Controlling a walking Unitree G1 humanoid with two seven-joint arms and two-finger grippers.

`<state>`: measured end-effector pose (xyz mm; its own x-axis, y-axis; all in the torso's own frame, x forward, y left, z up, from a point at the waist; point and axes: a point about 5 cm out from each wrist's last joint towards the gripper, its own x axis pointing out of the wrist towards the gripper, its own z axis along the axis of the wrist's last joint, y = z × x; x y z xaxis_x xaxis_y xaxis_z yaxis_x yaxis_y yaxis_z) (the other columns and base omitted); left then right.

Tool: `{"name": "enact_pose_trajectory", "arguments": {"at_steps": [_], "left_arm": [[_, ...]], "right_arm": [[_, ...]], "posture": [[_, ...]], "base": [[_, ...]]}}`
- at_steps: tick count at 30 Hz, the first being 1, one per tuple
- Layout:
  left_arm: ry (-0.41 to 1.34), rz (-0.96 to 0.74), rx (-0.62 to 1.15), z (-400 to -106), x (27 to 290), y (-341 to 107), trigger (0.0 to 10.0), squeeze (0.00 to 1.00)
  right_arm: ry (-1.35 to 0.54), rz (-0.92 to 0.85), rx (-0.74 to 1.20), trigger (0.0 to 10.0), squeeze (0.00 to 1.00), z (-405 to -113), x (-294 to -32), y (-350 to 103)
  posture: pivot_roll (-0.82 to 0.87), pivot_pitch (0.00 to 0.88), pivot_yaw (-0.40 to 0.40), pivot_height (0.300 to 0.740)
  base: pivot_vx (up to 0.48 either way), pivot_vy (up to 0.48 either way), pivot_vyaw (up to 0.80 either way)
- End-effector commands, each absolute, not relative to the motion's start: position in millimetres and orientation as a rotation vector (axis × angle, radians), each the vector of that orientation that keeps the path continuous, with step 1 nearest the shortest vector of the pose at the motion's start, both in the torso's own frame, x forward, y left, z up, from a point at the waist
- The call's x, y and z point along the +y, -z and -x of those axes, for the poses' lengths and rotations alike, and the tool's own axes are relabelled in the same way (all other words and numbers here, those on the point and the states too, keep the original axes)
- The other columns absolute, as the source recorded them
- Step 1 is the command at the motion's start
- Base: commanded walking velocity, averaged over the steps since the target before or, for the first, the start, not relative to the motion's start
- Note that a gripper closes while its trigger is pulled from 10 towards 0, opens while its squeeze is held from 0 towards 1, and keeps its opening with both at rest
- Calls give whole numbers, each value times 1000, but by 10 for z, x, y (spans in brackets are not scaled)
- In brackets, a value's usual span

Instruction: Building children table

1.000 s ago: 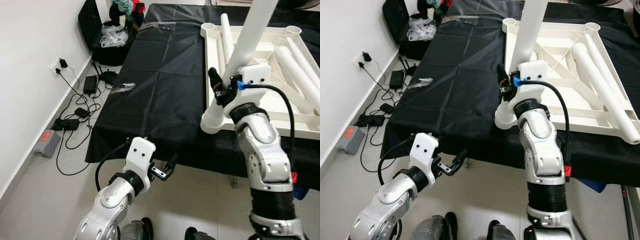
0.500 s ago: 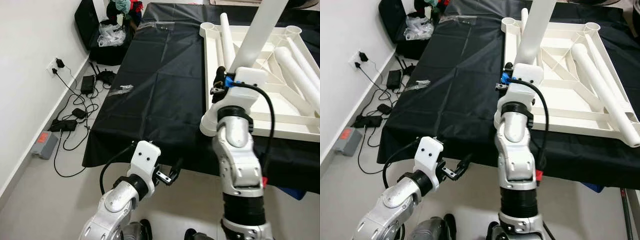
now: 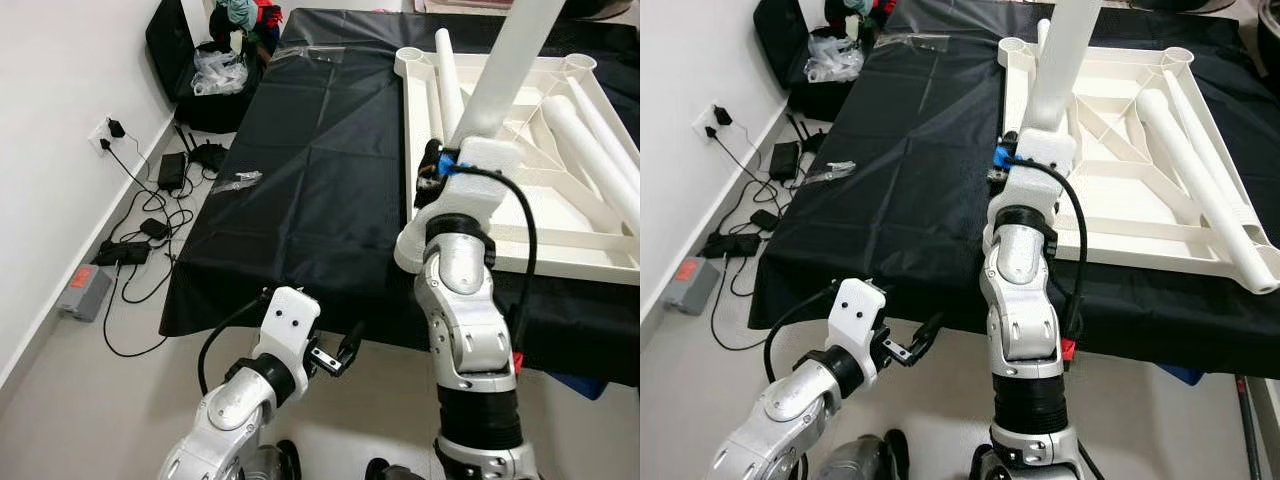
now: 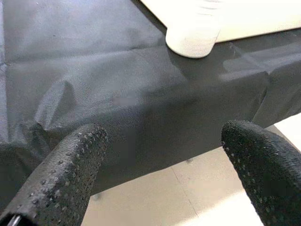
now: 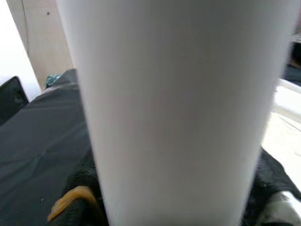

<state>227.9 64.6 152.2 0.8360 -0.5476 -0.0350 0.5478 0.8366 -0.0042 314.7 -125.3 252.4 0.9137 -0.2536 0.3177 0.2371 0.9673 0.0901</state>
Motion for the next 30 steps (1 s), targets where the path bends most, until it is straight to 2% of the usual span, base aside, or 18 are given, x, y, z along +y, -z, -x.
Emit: {"name": "enact_pose_trajectory", "arguments": {"at_steps": [1, 7, 12, 16, 17, 22, 26, 30], "left_arm": [[580, -15, 51, -2263, 653, -1485, 10000, 0], [580, -13, 66, -2268, 655, -1449, 10000, 0], [587, -17, 71, -2266, 655, -1439, 10000, 0], [587, -16, 77, -2263, 657, -1428, 10000, 0], [589, -15, 79, -2262, 654, -1426, 10000, 0], [592, -15, 81, -2262, 652, -1422, 10000, 0], [589, -16, 80, -2264, 651, -1421, 10000, 0], [589, -16, 80, -2264, 651, -1420, 10000, 0]], "right_arm": [[275, -66, -336, 10000, 0, -3125, -1317, -2490], [162, -85, -412, 10000, 0, -3061, -1404, -2546], [-67, -144, -452, 10000, 0, -3005, -1437, -2586], [-123, -137, -437, 10000, 0, -2978, -1504, -2551], [-131, -123, -427, 10000, 1000, -2978, -1558, -2529], [-160, -118, -416, 10000, 1000, -3001, -1648, -2499], [-301, -159, -410, 10000, 1000, -3072, -1664, -2511], [-336, -161, -408, 10000, 1000, -3085, -1675, -2516]], "posture": [[147, 227, 5, 740], [139, 240, 12, 740], [144, 251, 14, 740], [135, 254, 20, 740], [136, 254, 21, 740], [141, 252, 19, 740], [146, 250, 18, 740], [146, 250, 18, 740]], "base": [[0, 0, 0], [0, 0, 0], [0, 0, 0], [0, 0, 0], [0, 0, 0], [0, 0, 0], [0, 0, 0], [0, 0, 0]]}}
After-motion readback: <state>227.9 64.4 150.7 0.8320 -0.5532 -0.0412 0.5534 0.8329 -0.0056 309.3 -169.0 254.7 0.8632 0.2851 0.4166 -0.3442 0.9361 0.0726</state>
